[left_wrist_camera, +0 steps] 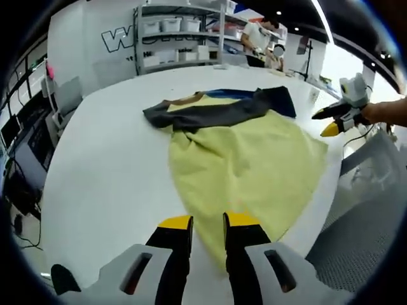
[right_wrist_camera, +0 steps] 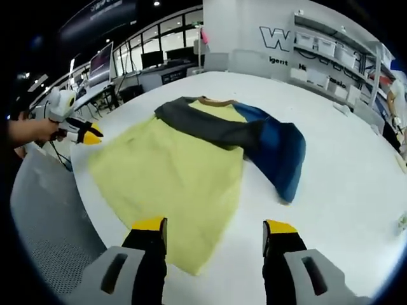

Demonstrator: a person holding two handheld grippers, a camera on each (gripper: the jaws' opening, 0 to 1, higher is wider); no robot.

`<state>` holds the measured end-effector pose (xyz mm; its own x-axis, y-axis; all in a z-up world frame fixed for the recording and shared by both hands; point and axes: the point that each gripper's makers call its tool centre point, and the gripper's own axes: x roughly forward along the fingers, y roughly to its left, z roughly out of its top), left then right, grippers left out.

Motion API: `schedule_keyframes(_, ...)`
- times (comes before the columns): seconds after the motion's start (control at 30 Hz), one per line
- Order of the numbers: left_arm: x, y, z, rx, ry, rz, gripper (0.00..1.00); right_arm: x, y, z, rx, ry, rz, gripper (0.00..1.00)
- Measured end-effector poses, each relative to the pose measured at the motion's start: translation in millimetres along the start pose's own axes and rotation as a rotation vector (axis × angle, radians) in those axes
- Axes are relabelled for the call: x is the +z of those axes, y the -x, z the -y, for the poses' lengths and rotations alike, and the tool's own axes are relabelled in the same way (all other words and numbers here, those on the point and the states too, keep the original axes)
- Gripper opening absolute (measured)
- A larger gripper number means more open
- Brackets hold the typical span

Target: Fold the garment on the visible template until the final outline fits inside the template.

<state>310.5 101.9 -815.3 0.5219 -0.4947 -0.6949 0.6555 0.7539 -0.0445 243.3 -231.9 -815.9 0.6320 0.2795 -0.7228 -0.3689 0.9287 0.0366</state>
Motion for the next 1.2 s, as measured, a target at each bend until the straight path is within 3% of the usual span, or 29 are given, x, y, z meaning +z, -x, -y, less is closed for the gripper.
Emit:
schedule_keyframes(0.23, -13.4, 0, 8.1, -0.02, 0.015, -0.052, 0.21, -26.5, 0, -10, 0.044, -0.01, -0.09, 0.26)
schedule_keyframes(0.7, -32.1, -4, 18.8, -0.046, 0.021, -0.112, 0.16, -45.0, 2, -14, 0.06, -0.065, -0.131, 0.0)
schedule_keyframes(0.9, -32.5, -4, 20.1, -0.042, 0.016, -0.114, 0.07, -45.4, 4, -17, 0.059, -0.093, -0.124, 0.0)
schedule_keyframes(1.2, -30.3, 2, 10.9, -0.002, -0.006, -0.101, 0.11, -46.3, 4, -18, 0.059, -0.095, -0.127, 0.0)
